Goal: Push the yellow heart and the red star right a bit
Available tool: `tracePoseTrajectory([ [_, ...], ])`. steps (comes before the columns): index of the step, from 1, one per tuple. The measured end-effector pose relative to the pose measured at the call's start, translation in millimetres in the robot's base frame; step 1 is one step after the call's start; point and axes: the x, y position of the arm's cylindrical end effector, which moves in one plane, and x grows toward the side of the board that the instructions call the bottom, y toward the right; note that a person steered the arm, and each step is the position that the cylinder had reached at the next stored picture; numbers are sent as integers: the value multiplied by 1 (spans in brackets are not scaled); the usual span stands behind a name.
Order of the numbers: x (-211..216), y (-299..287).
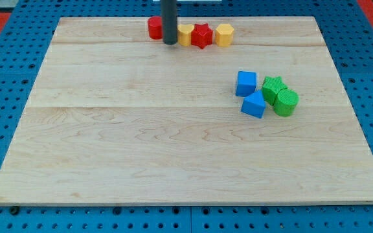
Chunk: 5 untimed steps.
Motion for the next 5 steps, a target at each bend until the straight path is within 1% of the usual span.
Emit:
tracePoseTrajectory([
  [1, 0, 1],
  [3, -4, 54],
  [4, 17, -1],
  [5, -22, -122],
])
